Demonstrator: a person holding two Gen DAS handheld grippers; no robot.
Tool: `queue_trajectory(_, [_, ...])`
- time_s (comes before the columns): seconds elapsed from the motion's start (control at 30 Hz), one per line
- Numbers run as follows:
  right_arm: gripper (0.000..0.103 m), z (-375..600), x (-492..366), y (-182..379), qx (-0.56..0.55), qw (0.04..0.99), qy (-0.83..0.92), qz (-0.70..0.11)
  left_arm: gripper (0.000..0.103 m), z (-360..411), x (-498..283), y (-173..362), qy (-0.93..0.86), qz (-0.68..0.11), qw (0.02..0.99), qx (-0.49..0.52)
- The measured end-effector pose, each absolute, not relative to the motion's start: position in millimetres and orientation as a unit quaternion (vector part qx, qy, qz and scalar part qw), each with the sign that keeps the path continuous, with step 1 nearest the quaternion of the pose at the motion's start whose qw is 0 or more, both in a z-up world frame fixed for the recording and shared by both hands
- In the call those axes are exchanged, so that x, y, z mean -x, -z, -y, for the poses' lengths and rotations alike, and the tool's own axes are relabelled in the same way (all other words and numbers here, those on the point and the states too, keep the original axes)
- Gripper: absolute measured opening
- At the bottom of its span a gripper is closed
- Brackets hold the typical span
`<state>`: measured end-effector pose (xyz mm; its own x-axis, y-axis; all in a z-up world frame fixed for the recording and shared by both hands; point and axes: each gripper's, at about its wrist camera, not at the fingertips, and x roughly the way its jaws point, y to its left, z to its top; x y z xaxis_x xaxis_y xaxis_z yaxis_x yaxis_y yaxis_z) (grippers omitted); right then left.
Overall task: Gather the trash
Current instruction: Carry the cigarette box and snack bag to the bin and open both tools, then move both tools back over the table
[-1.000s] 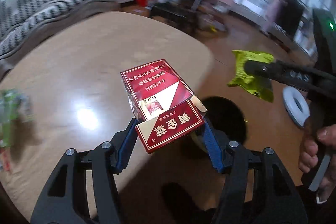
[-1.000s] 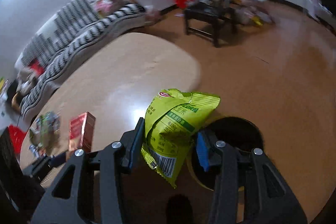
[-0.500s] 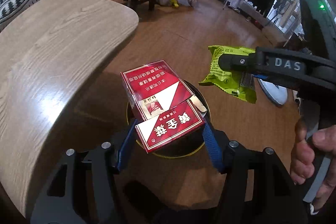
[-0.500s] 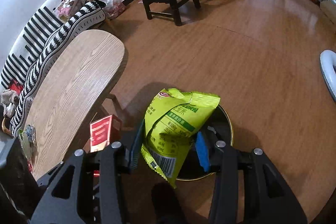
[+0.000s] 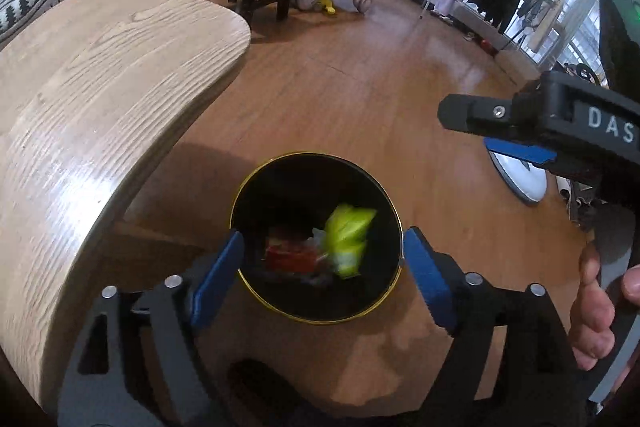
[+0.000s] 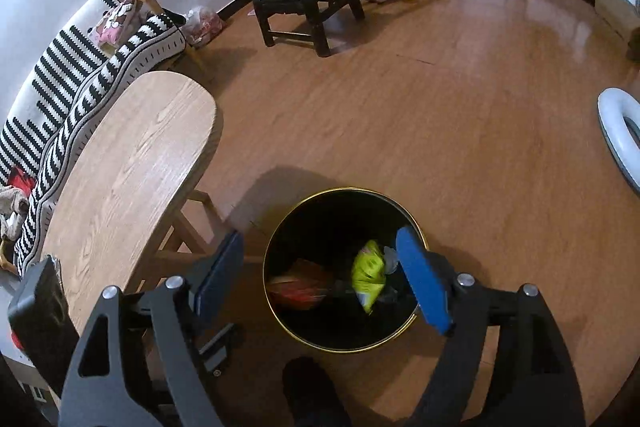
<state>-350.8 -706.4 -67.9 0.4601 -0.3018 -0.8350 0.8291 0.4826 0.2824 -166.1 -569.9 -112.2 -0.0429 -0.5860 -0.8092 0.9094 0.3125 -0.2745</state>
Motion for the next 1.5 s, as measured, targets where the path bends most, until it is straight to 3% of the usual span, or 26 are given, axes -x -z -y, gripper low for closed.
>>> queue_trajectory(0.13, [0.078,704,347,63,-0.356,0.781,0.361,-0.364,0.083,567,163,110,0.553,-0.461,0.672,-0.177])
queue_trajectory(0.27, [0.084,694,333,55,-0.343,0.794,0.346,-0.364,0.093,548,158,94,0.548,-0.447,0.684,-0.181])
queue_trajectory(0.47, [0.086,657,283,29,-0.303,0.827,0.307,-0.360,0.093,494,121,66,0.509,-0.435,0.723,-0.172])
queue_trajectory(0.83, [0.087,540,152,1,-0.255,0.876,0.179,-0.369,0.094,305,18,15,0.351,-0.432,0.826,-0.092])
queue_trajectory(1.13, [0.087,407,53,-10,-0.201,0.897,0.061,-0.390,0.095,145,-38,20,0.212,-0.443,0.870,-0.041])
queue_trajectory(1.3, [0.087,357,17,-4,-0.187,0.895,0.031,-0.403,0.095,81,-52,24,0.157,-0.447,0.880,-0.014])
queue_trajectory(1.5, [0.087,332,-8,5,-0.191,0.889,0.018,-0.415,0.095,61,-62,26,0.140,-0.451,0.881,0.003])
